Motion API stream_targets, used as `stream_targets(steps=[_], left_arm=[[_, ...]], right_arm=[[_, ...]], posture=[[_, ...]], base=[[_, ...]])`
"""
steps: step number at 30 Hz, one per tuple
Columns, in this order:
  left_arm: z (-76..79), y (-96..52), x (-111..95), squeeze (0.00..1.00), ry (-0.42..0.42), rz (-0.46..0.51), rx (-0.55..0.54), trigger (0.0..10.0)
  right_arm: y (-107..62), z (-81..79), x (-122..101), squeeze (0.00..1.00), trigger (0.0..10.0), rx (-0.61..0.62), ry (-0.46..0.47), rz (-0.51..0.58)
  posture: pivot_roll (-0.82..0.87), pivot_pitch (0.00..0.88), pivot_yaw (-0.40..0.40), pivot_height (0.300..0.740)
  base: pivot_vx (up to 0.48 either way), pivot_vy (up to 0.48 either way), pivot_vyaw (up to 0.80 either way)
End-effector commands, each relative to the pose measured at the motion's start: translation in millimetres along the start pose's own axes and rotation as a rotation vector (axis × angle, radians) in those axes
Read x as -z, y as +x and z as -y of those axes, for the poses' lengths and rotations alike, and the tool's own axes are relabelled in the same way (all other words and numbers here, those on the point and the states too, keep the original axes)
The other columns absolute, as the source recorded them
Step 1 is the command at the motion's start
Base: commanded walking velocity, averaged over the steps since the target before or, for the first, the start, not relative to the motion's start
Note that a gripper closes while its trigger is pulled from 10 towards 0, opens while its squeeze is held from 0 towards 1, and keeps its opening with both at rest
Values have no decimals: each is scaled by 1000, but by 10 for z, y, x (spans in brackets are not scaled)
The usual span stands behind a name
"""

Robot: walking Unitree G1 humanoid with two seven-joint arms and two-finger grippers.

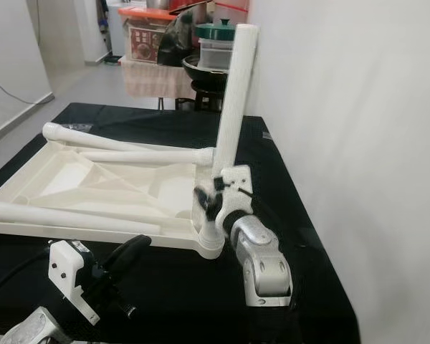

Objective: Building children table

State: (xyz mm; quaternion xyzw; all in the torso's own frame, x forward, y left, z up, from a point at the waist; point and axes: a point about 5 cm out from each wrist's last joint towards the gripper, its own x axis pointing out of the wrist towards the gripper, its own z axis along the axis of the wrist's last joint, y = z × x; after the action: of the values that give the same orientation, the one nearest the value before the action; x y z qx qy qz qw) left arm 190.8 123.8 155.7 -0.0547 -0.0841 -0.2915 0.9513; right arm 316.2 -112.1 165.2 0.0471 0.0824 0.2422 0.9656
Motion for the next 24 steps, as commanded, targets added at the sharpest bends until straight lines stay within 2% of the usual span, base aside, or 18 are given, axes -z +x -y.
stream_targets(steps=[1,2,3,4,5,6,8,9,10,12,18,19,20,21,24], left_arm=[[-9,18,28,0,-3,-17,6,10000],[-8,20,29,0,-6,-17,8,10000],[-10,22,34,0,-7,-17,10,10000],[-12,22,37,0,-9,-17,12,10000],[-12,23,41,0,-11,-17,14,10000],[-12,23,41,0,-11,-17,14,10000],[-9,25,48,0,-14,-17,17,10000],[-9,25,48,0,-14,-17,17,10000],[-6,25,53,0,-16,-17,18,10000],[-2,25,58,0,-17,-17,19,10000],[7,25,65,0,-20,-17,21,10000],[11,25,67,0,-21,-17,21,10000],[11,25,67,0,-21,-17,21,10000],[17,24,69,0,-23,-18,22,10000],[27,23,71,0,-25,-19,23,10000]], right_arm=[[43,-54,-181,1000,10000,-126,-6,70],[37,-32,-236,1000,10000,-139,-23,86],[42,25,-297,435,10000,-185,-22,103],[44,64,-340,435,10000,-221,-19,115],[55,111,-387,0,10000,-263,-45,133],[55,111,-387,0,10000,-263,-45,133],[61,161,-449,0,10000,-404,-98,147],[61,161,-449,0,10000,-404,-98,147],[60,176,-464,0,10000,-492,-125,138],[79,222,-479,0,10000,-589,-141,116],[178,361,-494,0,10000,-608,-114,76],[188,383,-496,0,4627,-615,-109,71],[188,383,-496,0,4627,-615,-109,71],[190,420,-504,0,0,-639,-95,68],[173,450,-517,0,0,-669,-91,67]], posture=[[21,0,-78,740],[21,0,-78,740],[18,0,-77,740],[18,0,-77,740],[19,0,-79,740],[19,0,-79,740],[26,0,-83,740],[26,0,-83,740],[31,0,-86,740],[33,0,-87,740],[43,0,-93,740],[44,0,-93,740],[44,0,-93,740],[49,0,-97,740],[48,0,-98,740]], base=[[0,0,0],[0,0,0],[0,0,0],[0,0,0],[0,0,0],[0,0,0],[0,0,0],[0,0,0],[0,0,0],[0,0,0],[0,0,0],[0,0,0],[0,0,0],[0,0,0],[0,0,0]])
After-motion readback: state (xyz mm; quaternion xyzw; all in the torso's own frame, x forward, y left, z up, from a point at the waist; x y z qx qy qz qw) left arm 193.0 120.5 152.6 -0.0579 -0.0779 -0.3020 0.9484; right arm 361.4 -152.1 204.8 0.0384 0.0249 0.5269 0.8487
